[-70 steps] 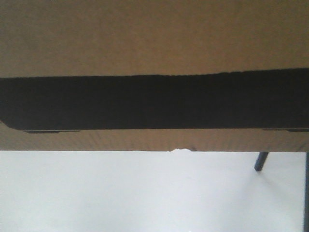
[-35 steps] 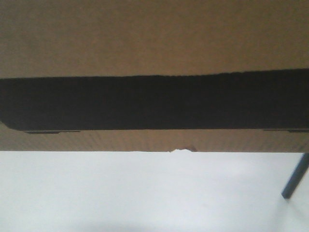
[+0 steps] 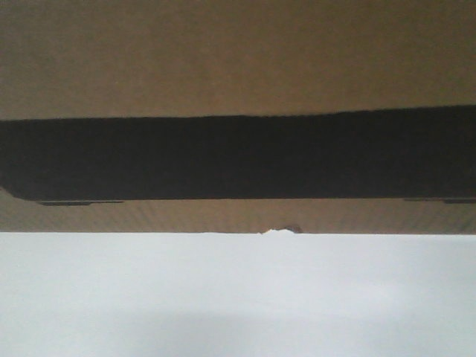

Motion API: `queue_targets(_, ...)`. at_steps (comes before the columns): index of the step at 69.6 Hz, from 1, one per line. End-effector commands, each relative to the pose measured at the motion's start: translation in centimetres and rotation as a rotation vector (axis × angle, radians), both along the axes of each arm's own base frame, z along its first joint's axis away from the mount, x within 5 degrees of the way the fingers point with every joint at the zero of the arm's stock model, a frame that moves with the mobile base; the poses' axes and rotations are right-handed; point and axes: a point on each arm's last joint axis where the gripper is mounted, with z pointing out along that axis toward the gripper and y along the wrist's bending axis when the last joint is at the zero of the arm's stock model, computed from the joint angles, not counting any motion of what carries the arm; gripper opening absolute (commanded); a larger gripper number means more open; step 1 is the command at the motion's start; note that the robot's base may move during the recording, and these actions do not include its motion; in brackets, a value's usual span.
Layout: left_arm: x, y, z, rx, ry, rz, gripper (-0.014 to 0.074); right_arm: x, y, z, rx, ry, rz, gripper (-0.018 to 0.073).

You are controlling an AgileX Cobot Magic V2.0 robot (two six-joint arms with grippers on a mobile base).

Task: Grab box from left shelf to table start

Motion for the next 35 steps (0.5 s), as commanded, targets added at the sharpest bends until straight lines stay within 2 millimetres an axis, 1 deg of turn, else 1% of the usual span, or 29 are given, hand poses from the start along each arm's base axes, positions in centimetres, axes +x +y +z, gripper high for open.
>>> queue_targets(1,-0.89,-0.52,3.1,-0.221,-0.165,-0.088,-0.0096,-0.12,0.03,2.34,0.061,-0.174,-0.001,0.0055)
queue_targets(35,-0.89,-0.52,3.1,-0.221,-0.165,-0.088,-0.0097,-0.12,0.03,2.31,0.061,-0.171,-0.001,0.0055)
